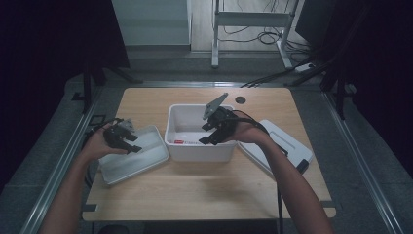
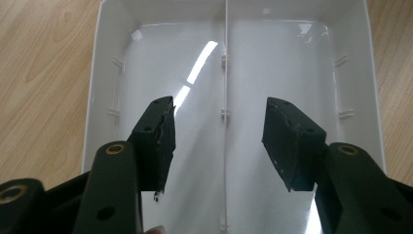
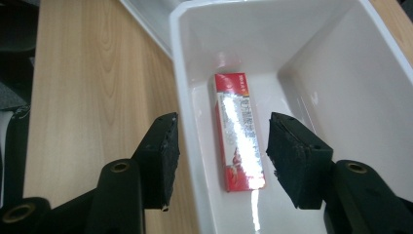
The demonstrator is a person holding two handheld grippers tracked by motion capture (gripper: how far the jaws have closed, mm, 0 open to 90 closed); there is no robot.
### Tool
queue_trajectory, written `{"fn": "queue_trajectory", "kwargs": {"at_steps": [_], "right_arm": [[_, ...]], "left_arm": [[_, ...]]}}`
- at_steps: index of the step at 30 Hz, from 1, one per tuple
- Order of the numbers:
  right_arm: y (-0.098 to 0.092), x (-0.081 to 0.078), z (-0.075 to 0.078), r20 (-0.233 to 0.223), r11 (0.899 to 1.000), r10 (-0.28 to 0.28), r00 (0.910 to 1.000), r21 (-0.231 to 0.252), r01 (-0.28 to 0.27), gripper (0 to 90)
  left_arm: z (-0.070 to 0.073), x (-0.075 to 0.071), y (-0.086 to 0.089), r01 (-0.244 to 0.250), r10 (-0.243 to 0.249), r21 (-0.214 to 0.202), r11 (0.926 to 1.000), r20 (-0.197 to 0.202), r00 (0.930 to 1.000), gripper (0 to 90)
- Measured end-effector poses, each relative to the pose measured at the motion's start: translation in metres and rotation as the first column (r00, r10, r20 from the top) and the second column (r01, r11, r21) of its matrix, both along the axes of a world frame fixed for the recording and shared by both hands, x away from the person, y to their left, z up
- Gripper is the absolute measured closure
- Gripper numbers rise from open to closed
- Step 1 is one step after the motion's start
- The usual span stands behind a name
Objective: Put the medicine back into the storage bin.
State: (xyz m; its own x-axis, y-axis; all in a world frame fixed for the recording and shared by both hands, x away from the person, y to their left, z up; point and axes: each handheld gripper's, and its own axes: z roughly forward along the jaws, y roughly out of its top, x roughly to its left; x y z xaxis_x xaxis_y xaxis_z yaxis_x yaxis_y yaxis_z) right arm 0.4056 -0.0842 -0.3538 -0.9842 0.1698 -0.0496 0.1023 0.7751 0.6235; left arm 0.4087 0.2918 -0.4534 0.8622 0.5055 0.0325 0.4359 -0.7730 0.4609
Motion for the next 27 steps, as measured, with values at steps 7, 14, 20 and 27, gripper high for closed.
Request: {"fn": "queue_trajectory", "kwargs": {"at_steps": [7,14,20,27], "right_arm": [[-0.026,-0.022,0.002,0.015,1.0,-0.007,0.9999,0.03,0.006,44.4],[-0.048,-0.033,0.0,0.028,0.999,-0.025,0.9993,0.042,0.024,44.4],[-0.059,-0.036,-0.002,0.03,0.998,-0.04,0.9987,0.04,0.039,44.4],[-0.062,-0.036,-0.004,0.029,0.998,-0.049,0.9984,0.038,0.048,44.4]], "left_arm": [[-0.008,0.003,0.001,-0.01,0.011,0.03,0.9995,-0.015,0.9998,46.0],[-0.019,0.001,0.001,-0.012,0.015,0.065,0.9978,-0.041,0.999,49.3],[-0.025,-0.001,0.006,-0.016,0.021,0.075,0.9971,-0.077,0.9968,55.2],[-0.023,-0.003,0.009,-0.023,0.028,0.065,0.9976,-0.08,0.9964,53.8]]}}
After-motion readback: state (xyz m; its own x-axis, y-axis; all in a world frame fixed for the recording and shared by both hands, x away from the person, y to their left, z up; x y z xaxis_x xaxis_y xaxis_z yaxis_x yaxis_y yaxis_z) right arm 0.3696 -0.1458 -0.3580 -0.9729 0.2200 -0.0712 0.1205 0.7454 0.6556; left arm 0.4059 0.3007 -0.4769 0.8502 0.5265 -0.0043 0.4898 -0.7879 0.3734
